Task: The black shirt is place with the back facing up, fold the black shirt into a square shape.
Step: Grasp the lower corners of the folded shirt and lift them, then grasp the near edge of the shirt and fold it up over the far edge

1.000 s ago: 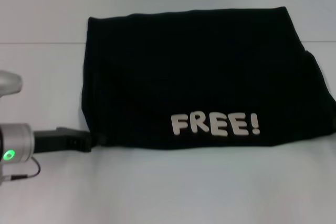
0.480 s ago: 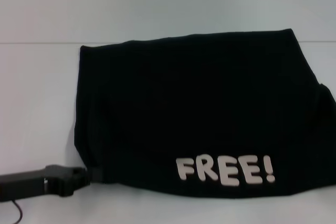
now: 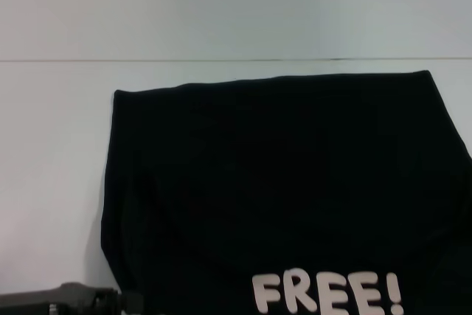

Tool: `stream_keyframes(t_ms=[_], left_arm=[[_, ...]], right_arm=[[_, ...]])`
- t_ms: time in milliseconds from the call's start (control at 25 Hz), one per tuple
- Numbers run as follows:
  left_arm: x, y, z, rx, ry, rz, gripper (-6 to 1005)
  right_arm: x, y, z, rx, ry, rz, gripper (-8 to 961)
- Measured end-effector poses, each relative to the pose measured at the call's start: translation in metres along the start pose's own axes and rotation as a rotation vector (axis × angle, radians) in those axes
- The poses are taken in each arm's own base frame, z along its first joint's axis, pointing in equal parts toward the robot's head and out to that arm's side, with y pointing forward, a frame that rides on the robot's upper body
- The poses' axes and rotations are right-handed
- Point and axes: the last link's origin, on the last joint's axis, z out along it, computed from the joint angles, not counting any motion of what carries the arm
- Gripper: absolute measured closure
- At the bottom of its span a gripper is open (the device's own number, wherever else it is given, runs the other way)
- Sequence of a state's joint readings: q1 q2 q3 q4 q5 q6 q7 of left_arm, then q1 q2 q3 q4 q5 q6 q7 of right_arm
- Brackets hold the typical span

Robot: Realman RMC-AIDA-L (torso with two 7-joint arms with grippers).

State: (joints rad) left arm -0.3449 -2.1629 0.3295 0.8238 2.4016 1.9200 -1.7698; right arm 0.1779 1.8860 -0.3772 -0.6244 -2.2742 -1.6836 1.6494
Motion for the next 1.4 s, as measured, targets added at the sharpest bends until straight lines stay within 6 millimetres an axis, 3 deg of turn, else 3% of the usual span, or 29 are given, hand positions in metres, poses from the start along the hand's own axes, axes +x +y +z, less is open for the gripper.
stream_keyframes(t_ms=[320, 560, 600, 880, 1080, 1120, 1200, 1240, 1280, 1400], left_arm=[[-0.010, 0.008, -0.008, -0.045, -0.023, -0.028, 988], [0.005, 0.003, -0.006, -0.022, -0.023, 0.011, 988], [0.005, 0.003, -0.006, -0.022, -0.023, 0.011, 988], [0.078, -0.020, 0.012, 0.072, -0.002, 0.112, 987], [0.130, -0.034, 0.030, 0.168, 0.027, 0.164, 987], [0.141, -0.037, 0.034, 0.201, 0.037, 0.170, 987], [0.159, -0.042, 0.041, 0.259, 0.060, 0.178, 987], [0.167, -0.045, 0.045, 0.286, 0.072, 0.184, 987], [0.174, -0.047, 0.047, 0.313, 0.085, 0.189, 987], [0.189, -0.055, 0.056, 0.396, 0.119, 0.199, 987]], right_arm=[[0.023, 0.003, -0.023, 0.003, -0.014, 0.038, 913], [0.013, 0.002, -0.023, 0.014, -0.079, -0.005, 904], [0.007, 0.001, -0.021, 0.012, -0.092, -0.016, 903], [-0.055, -0.007, 0.006, 0.032, -0.161, -0.096, 893], [-0.111, -0.011, 0.029, 0.073, -0.196, -0.133, 886], [-0.131, -0.013, 0.038, 0.099, -0.207, -0.136, 884], [-0.140, -0.012, 0.044, 0.108, -0.209, -0.138, 881], [-0.158, -0.012, 0.057, 0.135, -0.207, -0.141, 880], [-0.158, -0.012, 0.057, 0.135, -0.207, -0.141, 879], [-0.179, -0.013, 0.082, 0.192, -0.188, -0.144, 874]])
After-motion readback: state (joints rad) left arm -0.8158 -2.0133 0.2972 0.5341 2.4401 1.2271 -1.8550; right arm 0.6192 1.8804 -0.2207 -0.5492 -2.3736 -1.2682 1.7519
